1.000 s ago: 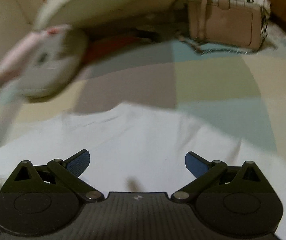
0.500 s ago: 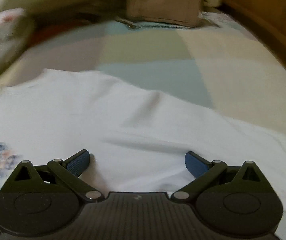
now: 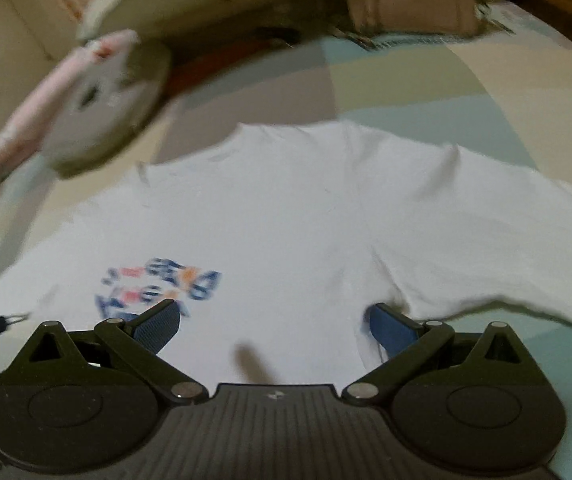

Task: Fold clothes

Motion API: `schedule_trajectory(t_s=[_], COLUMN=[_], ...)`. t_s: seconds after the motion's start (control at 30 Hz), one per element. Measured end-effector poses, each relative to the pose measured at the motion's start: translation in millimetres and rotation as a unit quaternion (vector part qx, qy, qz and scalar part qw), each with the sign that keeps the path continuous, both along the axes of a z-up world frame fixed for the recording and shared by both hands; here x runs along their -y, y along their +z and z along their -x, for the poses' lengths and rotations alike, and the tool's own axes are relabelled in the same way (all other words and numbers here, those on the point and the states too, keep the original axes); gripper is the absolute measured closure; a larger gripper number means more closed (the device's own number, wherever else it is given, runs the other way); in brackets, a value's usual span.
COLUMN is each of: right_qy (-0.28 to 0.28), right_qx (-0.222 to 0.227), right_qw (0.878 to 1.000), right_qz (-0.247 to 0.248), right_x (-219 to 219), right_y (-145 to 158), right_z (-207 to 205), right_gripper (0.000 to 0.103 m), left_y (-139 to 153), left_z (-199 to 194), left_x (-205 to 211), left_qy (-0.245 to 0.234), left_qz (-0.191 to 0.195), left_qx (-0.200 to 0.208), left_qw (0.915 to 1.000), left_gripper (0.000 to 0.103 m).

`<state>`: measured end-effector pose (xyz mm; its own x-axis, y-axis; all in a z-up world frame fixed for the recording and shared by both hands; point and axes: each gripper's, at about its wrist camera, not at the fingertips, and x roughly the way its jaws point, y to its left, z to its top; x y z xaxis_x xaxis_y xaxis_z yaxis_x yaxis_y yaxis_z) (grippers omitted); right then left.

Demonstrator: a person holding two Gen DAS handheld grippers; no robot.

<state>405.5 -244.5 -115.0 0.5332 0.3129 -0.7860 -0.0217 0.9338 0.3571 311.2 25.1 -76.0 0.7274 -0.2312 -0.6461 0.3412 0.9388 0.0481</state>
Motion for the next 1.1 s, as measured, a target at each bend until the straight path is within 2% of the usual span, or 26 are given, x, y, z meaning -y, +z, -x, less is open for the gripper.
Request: schedule_trajectory(t_s=[0.07,0.2,0.3,0.43,0.57,0.7,0.77,0.9,1.0,1.1], right_qy=[-0.012,-0.022,-0.033,-0.058,-0.049,-0.037,-0.018,0.041,0.068,0.069], right_qx=[-0.004,-0.014,0.007,0.035,0.025,0.012,0.045,0.085,0.075,0.076], right_qw=[1.0,0.997,0.995,0.996,0.998,0.999,0.997,0.994,0.994,0.993], right_qz=[-0.012,-0.078,-0.092,-0.065,-0.018,0.032,0.059,0.05,0.05,0.058], right_x=[6,24,31,41,44,39,27,4,-9,-11], right_y=[-3,-16,-23,-25,-21,-4,8,12,-4,-4], right_z=[4,2,-7,-18,-23,-4,13,27,28,43], right_gripper=[0.0,0.0,0.0,0.0,0.0,0.0,0.0,0.0,0.0,0.0], left_y=[0,-3,-4,-4,-7,-9,-10,-17,-25,-36], left_z=[-1,-4,-2,-3,-5,-5,-5,-6,-7,-13], left_x=[-1,-2,1,1,1,3,5,9,9,9], left_qy=[0.0,0.004,0.0,-0.001,0.0,-0.002,-0.005,-0.015,-0.02,-0.012], left_qz=[0.003,0.008,0.001,0.003,-0.001,-0.008,-0.007,-0.017,-0.021,-0.032], left_qx=[0.0,-0.006,-0.006,-0.005,-0.011,-0.012,-0.014,-0.022,-0.036,-0.058], left_qw=[1.0,0.9999,1.0,1.0,0.9999,0.9999,0.9999,0.9995,0.9989,0.9977], left_gripper=[0.011,0.011,0.011,0.011,0.011,0.011,0.011,0.011,0.011,0.011])
